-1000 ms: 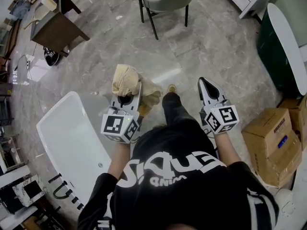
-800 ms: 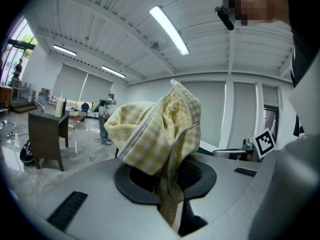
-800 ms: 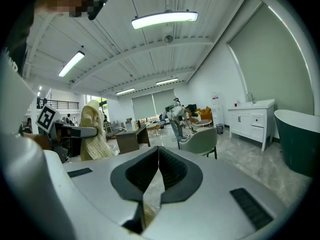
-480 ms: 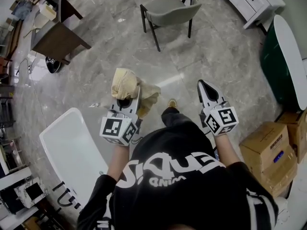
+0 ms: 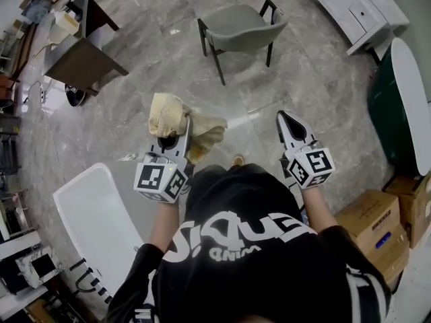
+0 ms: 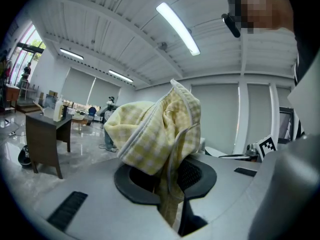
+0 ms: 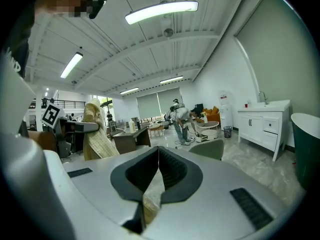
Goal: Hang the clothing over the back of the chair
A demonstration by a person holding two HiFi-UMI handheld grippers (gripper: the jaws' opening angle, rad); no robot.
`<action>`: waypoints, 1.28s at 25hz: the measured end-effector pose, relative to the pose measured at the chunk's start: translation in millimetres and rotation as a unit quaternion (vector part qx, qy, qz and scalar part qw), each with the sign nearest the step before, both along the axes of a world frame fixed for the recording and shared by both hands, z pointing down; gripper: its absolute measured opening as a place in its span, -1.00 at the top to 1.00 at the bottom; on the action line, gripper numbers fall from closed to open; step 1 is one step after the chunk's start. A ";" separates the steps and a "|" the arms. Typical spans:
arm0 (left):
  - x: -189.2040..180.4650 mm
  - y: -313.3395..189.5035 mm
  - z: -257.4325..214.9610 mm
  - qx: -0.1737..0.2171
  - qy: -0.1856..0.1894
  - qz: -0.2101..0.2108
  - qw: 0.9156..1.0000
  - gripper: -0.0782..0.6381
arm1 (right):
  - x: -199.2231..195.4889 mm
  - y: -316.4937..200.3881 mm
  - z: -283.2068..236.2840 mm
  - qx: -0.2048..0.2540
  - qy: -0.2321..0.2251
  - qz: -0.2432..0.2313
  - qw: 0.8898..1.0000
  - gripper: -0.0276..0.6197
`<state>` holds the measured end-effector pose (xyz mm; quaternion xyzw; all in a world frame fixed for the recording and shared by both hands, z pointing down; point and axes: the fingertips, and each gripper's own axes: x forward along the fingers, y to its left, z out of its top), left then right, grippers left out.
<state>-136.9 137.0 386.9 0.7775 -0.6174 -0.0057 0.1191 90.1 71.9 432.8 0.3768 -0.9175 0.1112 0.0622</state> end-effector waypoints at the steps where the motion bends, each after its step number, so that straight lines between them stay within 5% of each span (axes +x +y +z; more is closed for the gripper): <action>1: -1.7 -5.3 -1.3 0.002 0.000 -0.003 1.000 0.56 | -0.6 -6.7 -1.1 0.002 0.000 -0.002 1.000 0.87; 15: -23.7 -85.7 5.5 -0.003 -0.003 -0.009 1.000 0.55 | -22.5 -74.3 7.3 -0.008 0.002 -0.005 1.000 0.87; 32: -73.4 -239.3 18.3 -0.015 -0.006 0.016 1.000 0.56 | -82.2 -219.6 16.9 -0.014 0.019 -0.003 1.000 0.87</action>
